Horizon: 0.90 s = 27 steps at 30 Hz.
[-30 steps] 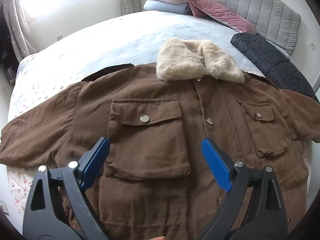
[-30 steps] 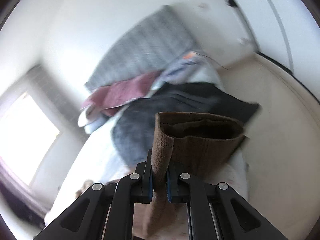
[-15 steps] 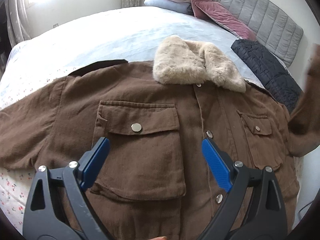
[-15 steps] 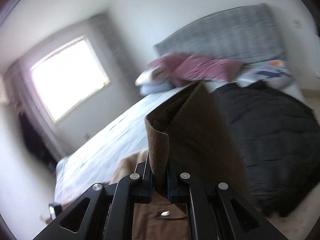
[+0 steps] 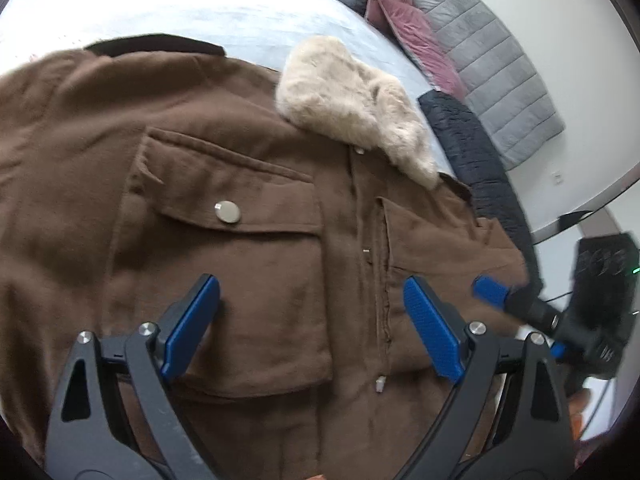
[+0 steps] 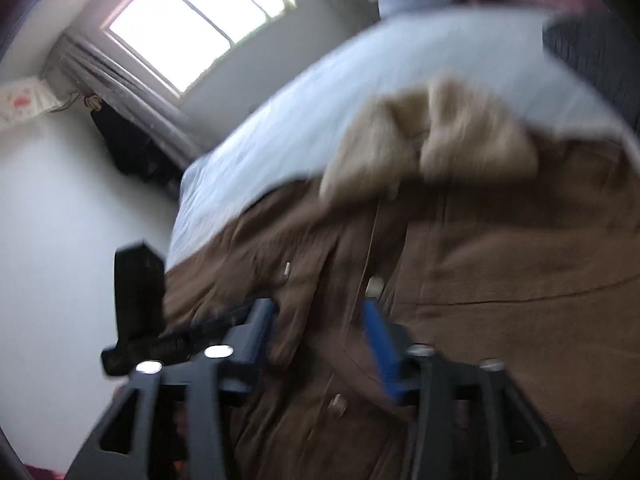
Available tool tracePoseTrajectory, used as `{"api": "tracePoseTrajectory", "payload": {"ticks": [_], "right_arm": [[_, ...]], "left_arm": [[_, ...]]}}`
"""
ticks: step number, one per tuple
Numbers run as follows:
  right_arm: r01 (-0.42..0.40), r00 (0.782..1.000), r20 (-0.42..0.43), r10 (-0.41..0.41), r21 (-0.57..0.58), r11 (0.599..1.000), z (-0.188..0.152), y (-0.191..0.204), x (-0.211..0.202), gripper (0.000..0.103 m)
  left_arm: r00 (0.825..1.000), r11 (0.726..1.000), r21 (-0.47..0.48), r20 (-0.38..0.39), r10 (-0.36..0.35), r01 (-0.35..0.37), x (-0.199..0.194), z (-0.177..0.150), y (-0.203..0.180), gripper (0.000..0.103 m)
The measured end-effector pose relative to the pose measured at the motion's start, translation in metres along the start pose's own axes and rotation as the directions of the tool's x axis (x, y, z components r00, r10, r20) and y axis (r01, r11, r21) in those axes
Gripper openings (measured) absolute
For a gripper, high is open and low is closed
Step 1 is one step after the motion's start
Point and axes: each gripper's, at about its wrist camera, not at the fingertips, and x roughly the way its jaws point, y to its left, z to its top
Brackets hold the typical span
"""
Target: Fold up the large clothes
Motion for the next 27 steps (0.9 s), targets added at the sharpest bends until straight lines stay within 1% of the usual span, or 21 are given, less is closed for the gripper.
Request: {"api": "tracePoseTrajectory", "payload": {"ticks": [1,3,4,5,6,8,9,10,11,12,14,15,19,21,23,24,26,27], "right_arm": [[0.001,1.0,0.006,-0.001,-0.012,1.0,0.001,-0.002,-0.005,0.056],[0.045,0.998,0.04,-0.043,-0.051,0.998,0.001,-0.005,-0.022,0.06],[0.061,0.997,0.054,-0.058,-0.057,0.996,0.001,-0.007,-0.029,0.062],[0.096,0.992,0.081,-0.092,-0.054,0.994,0.004,-0.014,-0.042,0.065],[0.113,0.99,0.093,-0.108,-0.049,0.992,0.002,-0.009,-0.052,0.066],[0.164,0.979,0.127,-0.16,-0.021,0.986,0.009,-0.025,-0.074,0.066],[0.188,0.973,0.139,-0.185,-0.007,0.982,0.009,-0.032,-0.084,0.066],[0.206,0.968,0.147,-0.204,0.005,0.979,0.014,-0.04,-0.094,0.066],[0.235,0.958,0.166,-0.235,0.023,0.972,0.013,-0.051,-0.106,0.066],[0.246,0.953,0.176,-0.248,0.034,0.969,0.015,-0.055,-0.115,0.067],[0.262,0.94,0.204,-0.274,0.085,0.961,0.013,-0.076,-0.137,0.067],[0.261,0.937,0.212,-0.278,0.107,0.959,0.011,-0.083,-0.146,0.067],[0.26,0.93,0.222,-0.294,0.169,0.951,0.003,-0.107,-0.164,0.068],[0.268,0.926,0.223,-0.306,0.187,0.945,-0.001,-0.115,-0.17,0.068],[0.264,0.926,0.223,-0.306,0.199,0.944,-0.003,-0.12,-0.174,0.068],[0.258,0.927,0.223,-0.302,0.206,0.944,-0.004,-0.122,-0.174,0.068],[0.245,0.93,0.224,-0.293,0.216,0.945,-0.007,-0.125,-0.173,0.068],[0.242,0.931,0.223,-0.289,0.216,0.946,-0.008,-0.125,-0.172,0.068]], "left_arm": [[1.0,1.0,0.003,-0.003,-0.016,0.016,0.001,0.001,-0.002,0.092],[0.999,0.999,0.009,-0.004,-0.032,0.032,0.003,0.003,-0.009,0.091],[0.999,0.999,0.019,-0.008,-0.04,0.04,0.006,0.004,-0.015,0.086],[0.998,0.998,0.032,-0.02,-0.051,0.052,0.009,0.005,-0.021,0.085],[0.997,0.997,0.045,-0.035,-0.064,0.066,0.014,0.006,-0.027,0.083],[0.994,0.994,0.068,-0.07,-0.085,0.09,0.026,0.007,-0.04,0.078],[0.992,0.992,0.085,-0.095,-0.082,0.09,0.035,0.007,-0.048,0.075],[0.991,0.992,0.104,-0.118,-0.065,0.077,0.045,0.006,-0.055,0.074],[0.989,0.99,0.123,-0.138,-0.05,0.067,0.054,0.005,-0.061,0.074],[0.988,0.989,0.137,-0.154,-0.033,0.054,0.063,0.004,-0.065,0.073],[0.986,0.987,0.159,-0.166,0.005,0.022,0.077,0.004,-0.071,0.072],[0.986,0.986,0.164,-0.165,0.018,0.009,0.081,0.005,-0.073,0.072],[0.987,0.983,0.181,-0.148,0.063,-0.036,0.087,0.005,-0.085,0.067],[0.988,0.966,0.249,-0.117,0.1,-0.068,0.084,-0.002,-0.098,0.067],[0.986,0.947,0.304,-0.096,0.139,-0.104,0.084,-0.008,-0.105,0.066],[0.984,0.942,0.315,-0.088,0.153,-0.118,0.084,-0.008,-0.106,0.064],[0.982,0.936,0.319,-0.063,0.177,-0.148,0.082,-0.009,-0.106,0.053],[0.984,0.937,0.315,-0.045,0.173,-0.15,0.077,-0.008,-0.106,0.048]]}}
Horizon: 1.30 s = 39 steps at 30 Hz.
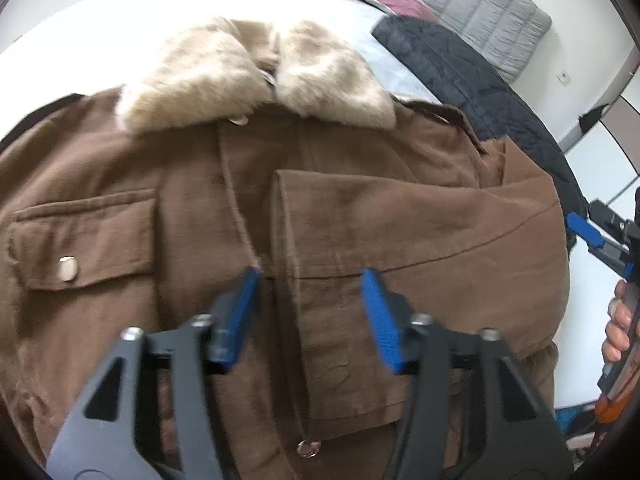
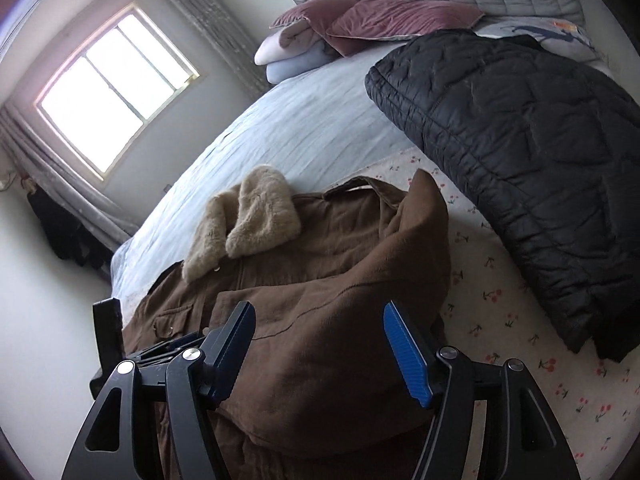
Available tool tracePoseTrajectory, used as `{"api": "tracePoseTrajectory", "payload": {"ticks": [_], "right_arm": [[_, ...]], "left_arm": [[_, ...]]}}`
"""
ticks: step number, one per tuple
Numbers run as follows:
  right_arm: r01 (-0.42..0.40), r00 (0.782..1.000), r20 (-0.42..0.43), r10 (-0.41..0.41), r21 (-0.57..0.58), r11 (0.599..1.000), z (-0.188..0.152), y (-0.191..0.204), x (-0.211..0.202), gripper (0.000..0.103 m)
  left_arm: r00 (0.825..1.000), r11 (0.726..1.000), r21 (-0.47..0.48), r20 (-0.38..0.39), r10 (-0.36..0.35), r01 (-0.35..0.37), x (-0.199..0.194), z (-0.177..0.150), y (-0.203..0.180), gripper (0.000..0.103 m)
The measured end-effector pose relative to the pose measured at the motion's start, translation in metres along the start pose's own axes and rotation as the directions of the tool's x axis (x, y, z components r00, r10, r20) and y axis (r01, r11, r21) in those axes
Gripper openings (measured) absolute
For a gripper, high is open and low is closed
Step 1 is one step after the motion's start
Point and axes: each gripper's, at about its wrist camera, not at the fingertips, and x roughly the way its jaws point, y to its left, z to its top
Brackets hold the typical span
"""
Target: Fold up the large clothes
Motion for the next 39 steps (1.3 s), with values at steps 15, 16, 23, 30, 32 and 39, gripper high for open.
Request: {"api": "tracePoseTrajectory", "payload": {"ticks": [15,16,23,30,32,39], "right_arm": [[0.015,1.0,-0.013,-0.015,-0.053,0.998,-0.005,0.007,0.009,0.068],[0.02,1.0,-0.005,-0.02,-0.058,0.998,-0.004,0.006,0.008,0.068],[-0.002,0.998,0.066,-0.004,0.083,0.997,0.013,-0.029,0.001,0.071],[0.041,0.998,0.038,-0.047,0.157,0.987,0.02,-0.055,0.029,0.072],[0.053,0.998,0.021,-0.058,0.166,0.985,0.023,-0.06,0.04,0.072],[0.046,0.999,-0.001,-0.047,0.24,0.97,0.042,-0.072,0.085,0.072]], "left_arm": [[0.999,0.995,0.086,-0.003,-0.045,0.045,0.023,0.032,-0.009,0.006],[0.997,0.994,0.085,0.044,-0.068,0.064,0.01,0.032,-0.012,0.006],[0.936,0.998,0.015,0.346,-0.064,0.063,-0.086,0.046,-0.002,0.006],[0.959,0.976,-0.172,0.225,0.172,-0.134,-0.068,0.045,0.053,0.007],[0.978,0.972,-0.196,0.135,0.159,-0.131,-0.043,0.041,0.069,0.008],[0.991,0.974,-0.214,0.102,0.091,-0.068,-0.03,0.038,0.096,0.046]]}}
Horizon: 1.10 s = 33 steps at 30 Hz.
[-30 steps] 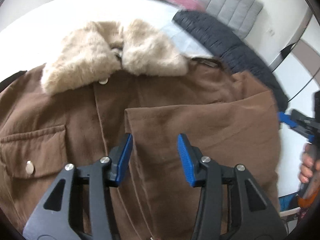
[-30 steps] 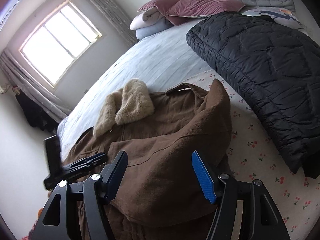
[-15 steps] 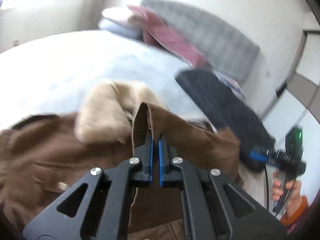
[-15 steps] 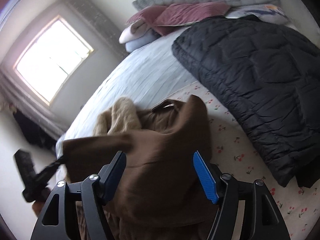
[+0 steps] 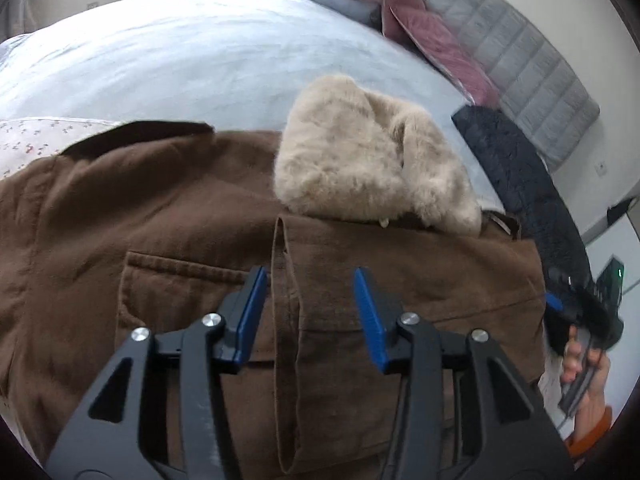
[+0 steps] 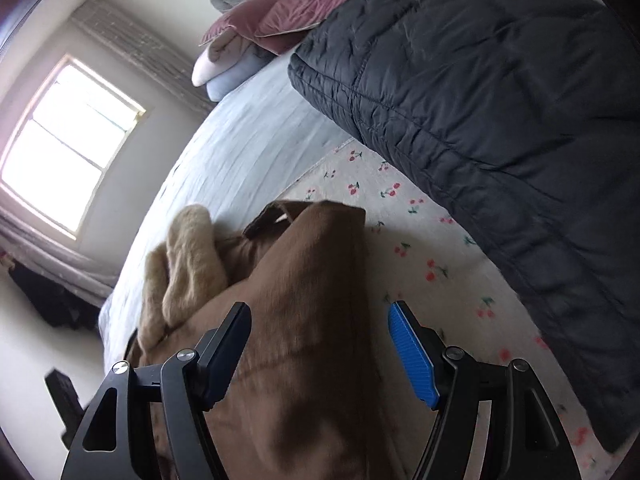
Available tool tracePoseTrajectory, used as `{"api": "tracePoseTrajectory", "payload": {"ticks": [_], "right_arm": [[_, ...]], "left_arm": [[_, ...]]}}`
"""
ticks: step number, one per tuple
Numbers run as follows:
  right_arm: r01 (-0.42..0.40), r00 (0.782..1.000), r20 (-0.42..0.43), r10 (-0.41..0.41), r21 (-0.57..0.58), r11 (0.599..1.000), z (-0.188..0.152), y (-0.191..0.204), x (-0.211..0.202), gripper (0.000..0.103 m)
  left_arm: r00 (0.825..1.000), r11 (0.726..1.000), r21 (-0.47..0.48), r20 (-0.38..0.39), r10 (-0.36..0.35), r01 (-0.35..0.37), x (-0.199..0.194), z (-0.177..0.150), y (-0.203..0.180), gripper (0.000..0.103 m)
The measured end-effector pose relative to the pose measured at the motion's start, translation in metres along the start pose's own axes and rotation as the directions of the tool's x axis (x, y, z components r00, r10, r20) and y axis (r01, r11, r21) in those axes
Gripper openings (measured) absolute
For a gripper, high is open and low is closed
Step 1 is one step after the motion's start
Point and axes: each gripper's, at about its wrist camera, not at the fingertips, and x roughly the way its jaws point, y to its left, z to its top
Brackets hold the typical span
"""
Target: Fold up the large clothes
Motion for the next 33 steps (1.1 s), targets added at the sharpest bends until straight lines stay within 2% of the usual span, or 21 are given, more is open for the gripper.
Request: {"api": "tracePoseTrajectory", "payload": {"ticks": [1,2,3,4,5,6,8,10,11,12,13,14,15,17,21,22,24,25,27,30,33], "right_arm": [[-0.003,1.0,0.002,0.003,0.003,1.0,0.002,0.001,0.005,0.071],[-0.016,1.0,-0.001,0.016,-0.004,1.0,0.003,0.003,0.011,0.057],[-0.042,0.999,-0.014,0.041,-0.023,0.999,0.002,0.007,0.015,0.021],[-0.047,0.999,-0.026,0.046,-0.032,0.998,0.003,0.01,0.02,0.013],[-0.025,1.0,-0.002,0.025,-0.056,0.998,0.004,0.01,0.021,0.012],[0.042,0.999,0.019,-0.04,-0.072,0.997,0.005,0.008,0.023,0.012],[0.122,0.993,0.014,-0.121,-0.052,0.991,0.005,0.0,0.03,0.012],[0.133,0.991,0.033,-0.131,-0.072,0.989,0.0,0.009,0.023,0.017],[0.149,0.989,0.039,-0.146,-0.094,0.984,-0.003,0.017,0.019,0.022],[0.156,0.987,0.045,-0.152,-0.123,0.98,-0.008,0.026,0.012,0.034],[0.158,0.987,0.048,-0.153,-0.138,0.978,-0.011,0.033,0.008,0.04],[0.157,0.987,0.064,-0.149,-0.165,0.974,-0.019,0.041,-0.004,0.05],[0.155,0.987,0.079,-0.143,-0.176,0.972,-0.022,0.046,-0.008,0.054],[0.122,0.99,0.101,-0.103,-0.212,0.97,-0.038,0.059,-0.024,0.055],[0.046,0.999,0.026,-0.041,-0.233,0.971,-0.069,0.066,-0.027,0.055],[0.053,0.999,0.011,-0.052,-0.245,0.968,-0.073,0.066,-0.024,0.055],[0.14,0.98,-0.097,-0.176,-0.299,0.944,-0.087,0.064,0.003,0.055],[0.17,0.968,-0.127,-0.218,-0.31,0.935,-0.09,0.062,0.012,0.054],[0.191,0.969,-0.092,-0.23,-0.313,0.93,-0.097,0.068,0.005,0.055],[0.086,0.987,-0.112,-0.117,-0.249,0.965,-0.1,0.077,-0.013,0.057],[0.074,0.991,-0.084,-0.102,-0.288,0.955,-0.109,0.092,-0.03,0.067]], "left_arm": [[1.0,1.0,0.011,-0.01,-0.003,0.003,0.002,0.0,-0.002,0.046],[1.0,1.0,0.026,-0.013,-0.009,0.009,0.002,-0.002,-0.005,0.046],[1.0,0.999,0.042,-0.012,-0.012,0.012,0.005,-0.004,-0.007,0.046],[1.0,0.998,0.056,-0.015,-0.007,0.007,0.005,-0.006,-0.01,0.046],[1.0,0.998,0.068,-0.023,0.005,-0.003,0.007,-0.011,-0.009,0.046],[0.999,0.997,0.078,-0.04,0.021,-0.017,0.013,-0.014,-0.01,0.046],[0.998,0.996,0.081,-0.06,0.028,-0.023,0.014,-0.019,-0.005,0.047],[0.998,0.995,0.093,-0.039,0.039,-0.035,0.002,-0.022,-0.005,0.05],[0.999,0.994,0.103,-0.025,0.047,-0.044,-0.004,-0.023,-0.005,0.053],[0.998,0.991,0.116,-0.001,0.063,-0.063,-0.014,-0.025,-0.004,0.063],[0.997,0.989,0.124,0.026,0.077,-0.08,-0.026,-0.026,-0.003,0.073],[0.995,0.988,0.128,0.049,0.083,-0.089,-0.037,-0.028,0.0,0.076],[0.994,0.987,0.128,0.061,0.087,-0.095,-0.044,-0.028,0.003,0.079],[0.993,0.987,0.117,0.064,0.101,-0.108,-0.065,-0.031,0.012,0.08],[0.991,0.989,0.061,0.046,0.129,-0.132,-0.096,-0.036,0.039,0.082],[0.988,0.988,0.044,0.047,0.146,-0.148,-0.106,-0.038,0.05,0.082],[0.982,0.983,0.006,0.05,0.184,-0.185,-0.122,-0.042,0.07,0.084],[0.978,0.979,-0.017,0.053,0.204,-0.203,-0.13,-0.044,0.082,0.086],[0.967,0.966,-0.078,0.055,0.25,-0.246,-0.146,-0.047,0.112,0.086],[0.942,0.93,-0.185,0.054,0.332,-0.318,-0.167,-0.049,0.167,0.086],[0.907,0.88,-0.264,0.037,0.419,-0.396,-0.179,-0.053,0.216,0.086]]}}
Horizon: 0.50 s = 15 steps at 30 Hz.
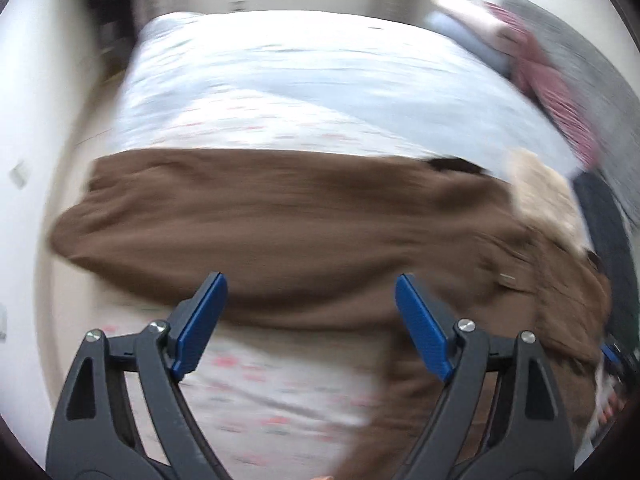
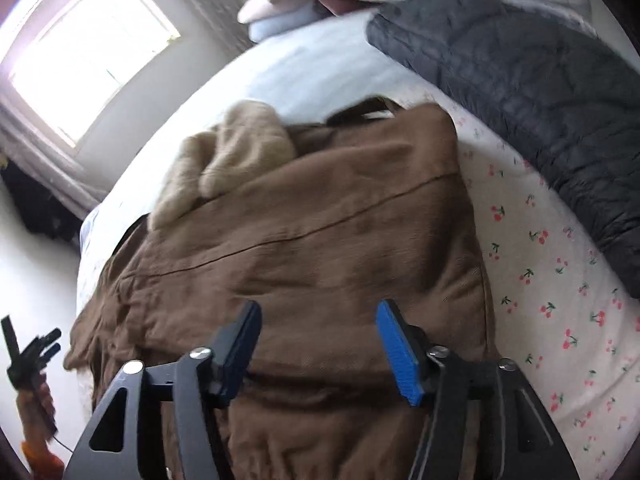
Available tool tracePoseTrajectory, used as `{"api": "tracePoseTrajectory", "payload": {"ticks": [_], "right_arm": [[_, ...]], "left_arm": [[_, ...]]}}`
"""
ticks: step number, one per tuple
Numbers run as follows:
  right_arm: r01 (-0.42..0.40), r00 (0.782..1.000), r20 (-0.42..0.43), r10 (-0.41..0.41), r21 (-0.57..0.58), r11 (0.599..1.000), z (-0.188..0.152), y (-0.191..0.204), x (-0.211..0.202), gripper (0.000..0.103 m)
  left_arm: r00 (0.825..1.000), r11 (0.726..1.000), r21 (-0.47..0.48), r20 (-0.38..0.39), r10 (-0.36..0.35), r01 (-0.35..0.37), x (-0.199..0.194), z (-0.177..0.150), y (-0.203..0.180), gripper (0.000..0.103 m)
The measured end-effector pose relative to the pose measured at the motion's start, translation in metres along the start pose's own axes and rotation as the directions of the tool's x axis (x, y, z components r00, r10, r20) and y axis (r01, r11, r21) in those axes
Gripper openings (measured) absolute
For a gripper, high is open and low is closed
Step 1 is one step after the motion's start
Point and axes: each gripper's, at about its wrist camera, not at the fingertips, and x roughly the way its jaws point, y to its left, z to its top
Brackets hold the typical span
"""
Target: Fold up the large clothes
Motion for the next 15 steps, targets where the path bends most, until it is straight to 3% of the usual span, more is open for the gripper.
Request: {"api": "tracePoseTrajectory", "payload": {"ticks": [3,8,12,15], "right_arm": [[0.007,1.0,0.014,-0.007,-0.045,0.999,-0.008,0.013,-0.015,0.069],[0.013,1.0,0.007,-0.012,-0.089,0.996,-0.013,0.031,-0.017,0.071],[-0.012,1.0,0.015,0.014,-0.1,0.995,-0.015,0.039,-0.017,0.071],[-0.027,0.999,0.016,0.029,-0.095,0.995,-0.017,0.04,-0.012,0.071]], "left_arm": [[0.996,0.992,-0.095,-0.008,0.085,-0.086,0.014,0.004,0.05,0.086],[0.984,0.946,-0.271,-0.051,0.169,-0.177,0.044,-0.003,0.12,0.086],[0.993,0.898,-0.423,-0.036,0.114,-0.118,0.067,-0.01,0.157,0.086],[0.994,0.853,-0.513,0.007,0.112,-0.093,0.072,-0.011,0.175,0.082]]}}
